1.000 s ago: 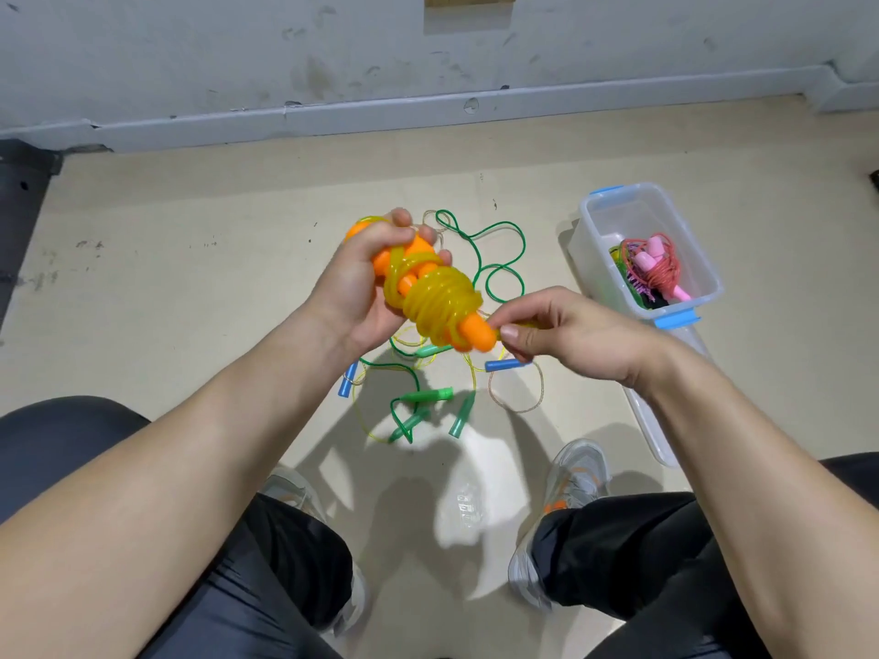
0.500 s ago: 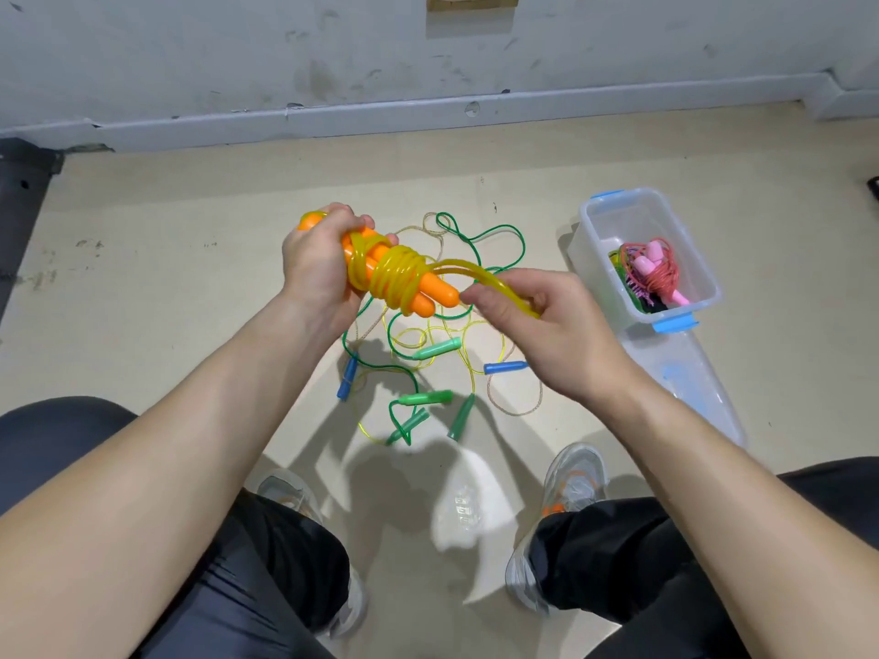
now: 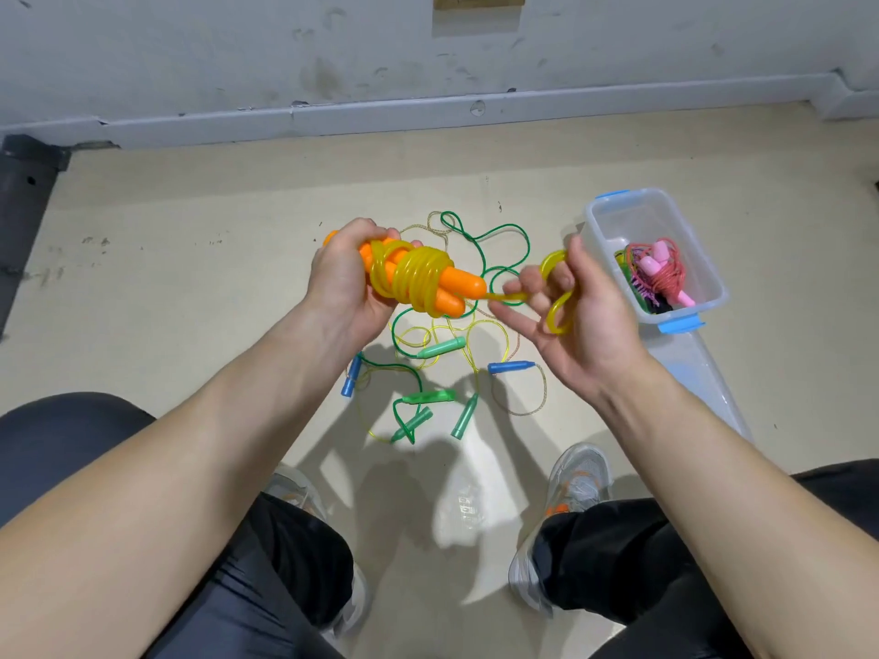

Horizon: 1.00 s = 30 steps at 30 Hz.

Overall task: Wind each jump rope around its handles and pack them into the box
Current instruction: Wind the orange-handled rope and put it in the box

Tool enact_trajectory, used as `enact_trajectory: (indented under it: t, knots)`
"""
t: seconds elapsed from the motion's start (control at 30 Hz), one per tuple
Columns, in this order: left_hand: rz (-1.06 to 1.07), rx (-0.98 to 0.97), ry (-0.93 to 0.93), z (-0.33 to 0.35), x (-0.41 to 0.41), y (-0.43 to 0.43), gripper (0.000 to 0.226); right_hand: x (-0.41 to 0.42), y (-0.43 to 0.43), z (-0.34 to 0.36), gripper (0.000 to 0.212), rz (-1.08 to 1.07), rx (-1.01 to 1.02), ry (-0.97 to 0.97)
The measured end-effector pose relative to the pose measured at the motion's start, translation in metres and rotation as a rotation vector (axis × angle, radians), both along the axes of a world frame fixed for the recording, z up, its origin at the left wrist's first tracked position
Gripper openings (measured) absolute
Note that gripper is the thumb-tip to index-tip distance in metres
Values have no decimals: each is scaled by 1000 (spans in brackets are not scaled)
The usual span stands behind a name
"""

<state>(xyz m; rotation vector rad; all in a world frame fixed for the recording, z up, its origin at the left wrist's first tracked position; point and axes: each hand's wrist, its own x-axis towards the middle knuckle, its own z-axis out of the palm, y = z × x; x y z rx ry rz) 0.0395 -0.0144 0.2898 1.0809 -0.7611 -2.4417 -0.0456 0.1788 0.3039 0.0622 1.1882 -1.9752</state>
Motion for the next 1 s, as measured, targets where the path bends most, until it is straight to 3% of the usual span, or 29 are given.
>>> enact_trajectory:
  t: [0.1,0.23,0.33,0.43,0.53,0.73,1.0]
  knots:
    - [20,27,-37,-1,-1,1,50,10,-10,-16,41,23,286,181]
    - [25,7,-81,-2,-1,6,46,27,-19,-30,41,142,533,577]
    - [44,6,-104,-2,-1,8,22,34,-20,-44,50,225,640,654]
    - [55,-18,-134,-4,-1,6,7,35,-21,-48,33,309,493,531]
    - [85,-27,-149,-5,-1,1,2,37,-20,-43,38,400,303,375]
    - [96,-47,-172,-6,-2,1,7,40,-19,-25,33,695,444,806]
    - [97,-91,-141,-2,-2,-3,3,37,-12,4,40,554,456,963]
